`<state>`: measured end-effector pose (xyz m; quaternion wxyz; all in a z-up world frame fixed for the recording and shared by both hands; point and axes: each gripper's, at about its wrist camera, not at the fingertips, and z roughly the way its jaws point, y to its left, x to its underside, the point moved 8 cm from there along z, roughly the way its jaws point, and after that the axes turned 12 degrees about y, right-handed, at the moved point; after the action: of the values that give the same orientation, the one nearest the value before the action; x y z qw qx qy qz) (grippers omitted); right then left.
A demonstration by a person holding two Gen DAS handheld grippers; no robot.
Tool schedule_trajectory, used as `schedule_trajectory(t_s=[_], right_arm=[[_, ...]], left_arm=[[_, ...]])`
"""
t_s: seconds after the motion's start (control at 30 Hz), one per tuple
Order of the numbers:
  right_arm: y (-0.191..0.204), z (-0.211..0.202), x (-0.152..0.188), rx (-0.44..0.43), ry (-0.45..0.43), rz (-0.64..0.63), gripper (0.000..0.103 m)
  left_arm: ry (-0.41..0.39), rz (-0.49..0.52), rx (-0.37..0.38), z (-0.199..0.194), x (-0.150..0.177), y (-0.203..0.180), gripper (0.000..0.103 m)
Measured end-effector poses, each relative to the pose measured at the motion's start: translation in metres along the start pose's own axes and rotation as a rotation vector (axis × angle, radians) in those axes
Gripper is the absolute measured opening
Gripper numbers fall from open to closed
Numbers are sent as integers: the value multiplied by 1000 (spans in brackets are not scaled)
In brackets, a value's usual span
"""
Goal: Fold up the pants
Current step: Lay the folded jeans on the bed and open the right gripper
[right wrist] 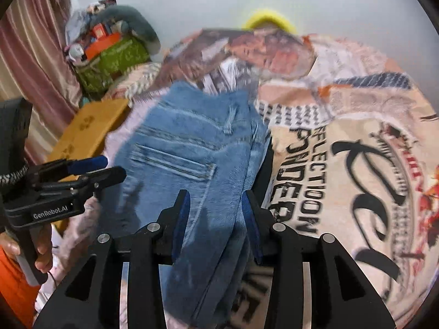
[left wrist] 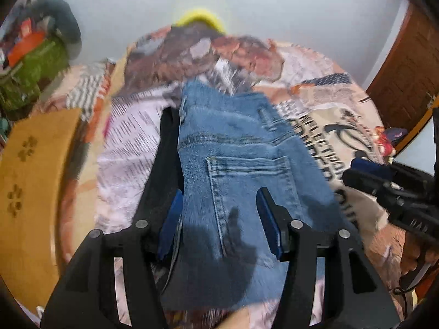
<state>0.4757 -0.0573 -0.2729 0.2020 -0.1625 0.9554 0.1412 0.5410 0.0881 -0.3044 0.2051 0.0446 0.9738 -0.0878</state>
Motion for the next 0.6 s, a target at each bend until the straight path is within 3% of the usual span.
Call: schedule_trajectory(t_s=[0.23, 0.6], right_arm=[[35, -109, 15, -35, -198, -52, 38], [105, -284, 81, 5, -556, -165, 38]], left_arm=[[-199, 66, -25, -116, 19, -35, 59], [-540, 120, -49, -302, 82, -103, 60]])
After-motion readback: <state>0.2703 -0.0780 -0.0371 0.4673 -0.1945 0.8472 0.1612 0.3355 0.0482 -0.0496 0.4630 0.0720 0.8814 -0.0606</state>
